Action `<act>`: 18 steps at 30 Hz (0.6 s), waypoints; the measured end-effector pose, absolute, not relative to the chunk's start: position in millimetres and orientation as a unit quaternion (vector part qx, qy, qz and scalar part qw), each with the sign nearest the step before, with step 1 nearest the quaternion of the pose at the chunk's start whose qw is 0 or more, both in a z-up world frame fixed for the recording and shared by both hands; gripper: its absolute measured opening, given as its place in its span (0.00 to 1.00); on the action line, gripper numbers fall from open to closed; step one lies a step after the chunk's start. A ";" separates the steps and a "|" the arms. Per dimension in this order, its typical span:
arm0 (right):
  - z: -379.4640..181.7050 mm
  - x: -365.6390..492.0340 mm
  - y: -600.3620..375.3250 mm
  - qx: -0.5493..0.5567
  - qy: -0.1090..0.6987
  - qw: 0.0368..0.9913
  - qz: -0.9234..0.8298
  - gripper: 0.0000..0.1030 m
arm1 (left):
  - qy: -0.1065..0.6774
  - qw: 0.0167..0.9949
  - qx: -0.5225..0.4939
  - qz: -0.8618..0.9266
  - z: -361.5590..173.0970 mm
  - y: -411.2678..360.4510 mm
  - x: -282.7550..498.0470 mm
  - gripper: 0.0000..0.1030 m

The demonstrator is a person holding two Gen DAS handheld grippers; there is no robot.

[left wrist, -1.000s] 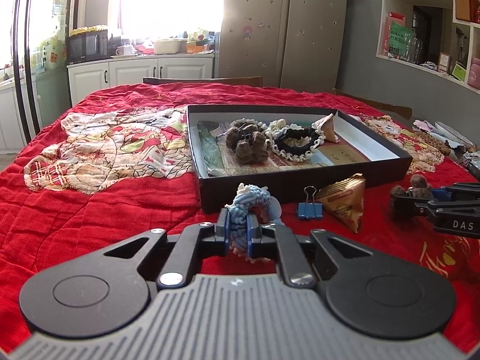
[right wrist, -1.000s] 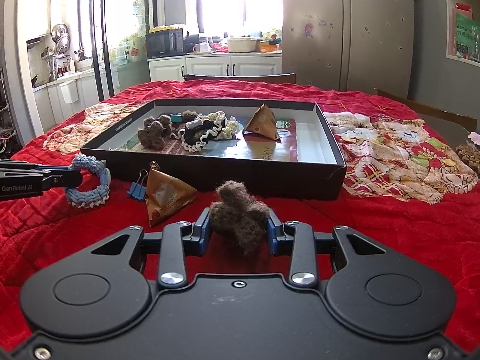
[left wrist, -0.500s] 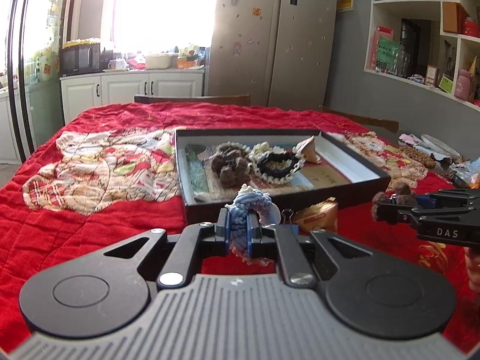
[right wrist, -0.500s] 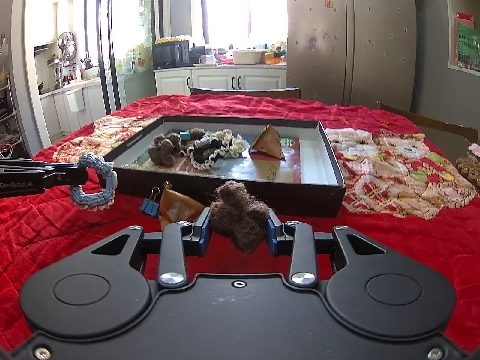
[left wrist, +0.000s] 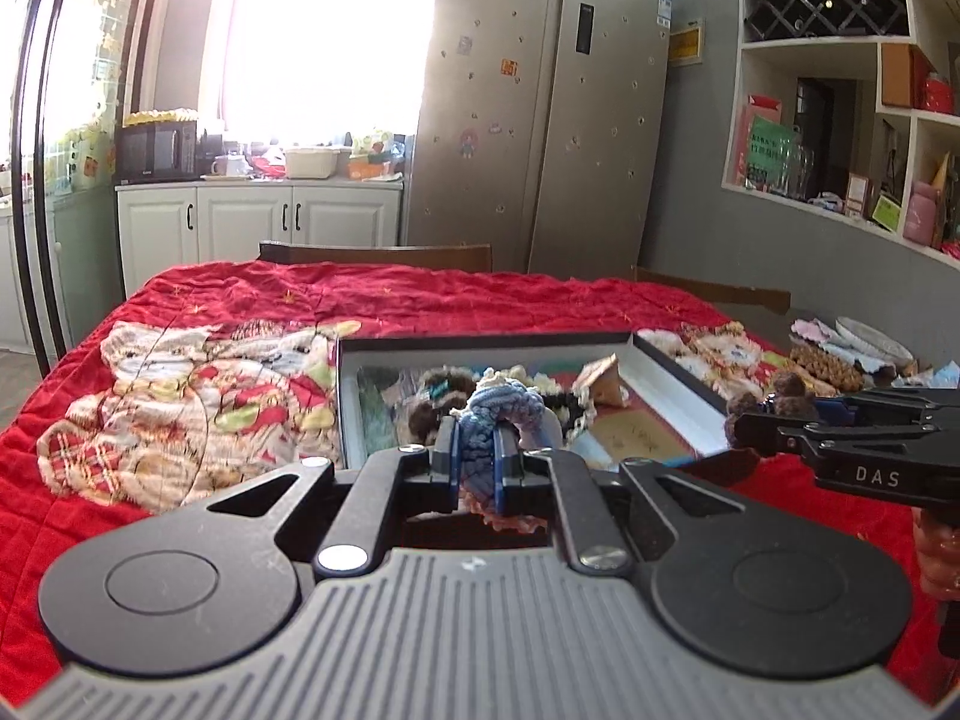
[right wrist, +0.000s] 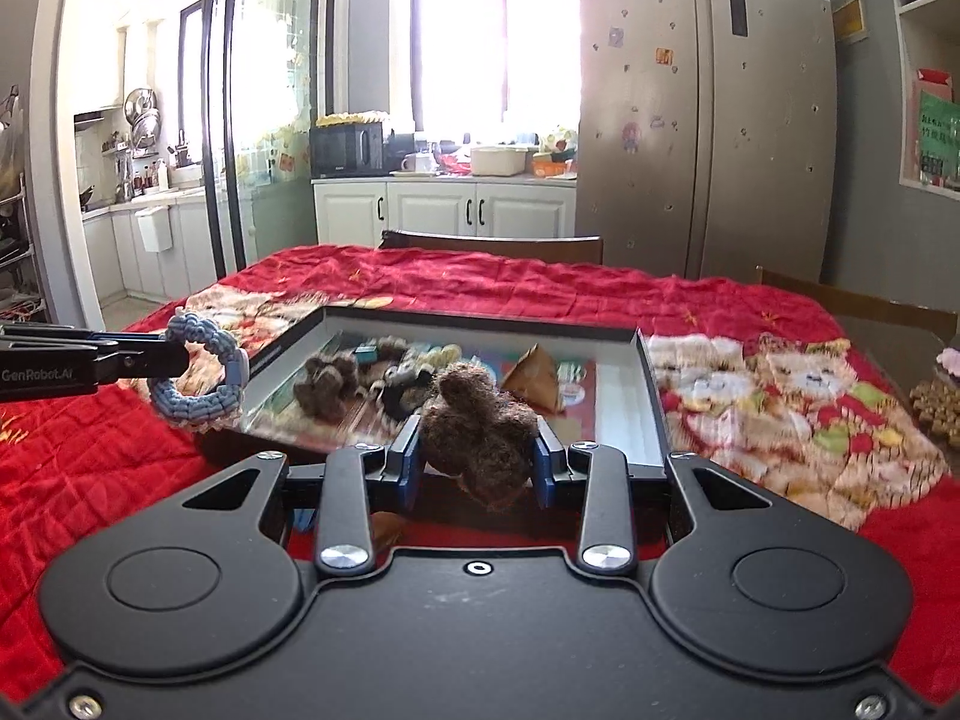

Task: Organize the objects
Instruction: 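Lift and carry the blue scrunchie and brown fuzzy clip with both grippers over the box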

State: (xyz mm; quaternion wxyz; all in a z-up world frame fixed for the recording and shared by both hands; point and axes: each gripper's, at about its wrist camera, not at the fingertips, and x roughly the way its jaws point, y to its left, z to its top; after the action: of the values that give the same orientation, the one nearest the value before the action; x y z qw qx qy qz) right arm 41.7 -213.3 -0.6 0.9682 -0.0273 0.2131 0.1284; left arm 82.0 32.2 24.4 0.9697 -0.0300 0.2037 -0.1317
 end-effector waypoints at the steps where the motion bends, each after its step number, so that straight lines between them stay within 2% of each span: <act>1: 1.9 43.5 -212.9 -0.029 0.211 0.969 0.126 0.33 | 0.201 0.970 -0.032 -0.131 26.4 31.9 84.5 0.12; 10: 29.8 78.3 -216.1 -0.035 0.191 0.975 0.111 0.33 | 0.188 0.973 -0.035 -0.133 43.5 21.1 111.7 0.12; 18: 37.5 134.5 -231.3 -0.009 0.205 0.975 0.083 0.33 | 0.198 0.971 -0.048 -0.124 49.0 6.7 155.1 0.12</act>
State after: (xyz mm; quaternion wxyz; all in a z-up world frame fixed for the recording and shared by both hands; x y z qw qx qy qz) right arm 134.5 -231.3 37.5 0.9753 -0.0088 0.2048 0.0829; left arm 155.1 6.7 49.0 0.9711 -0.0483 0.1982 -0.1241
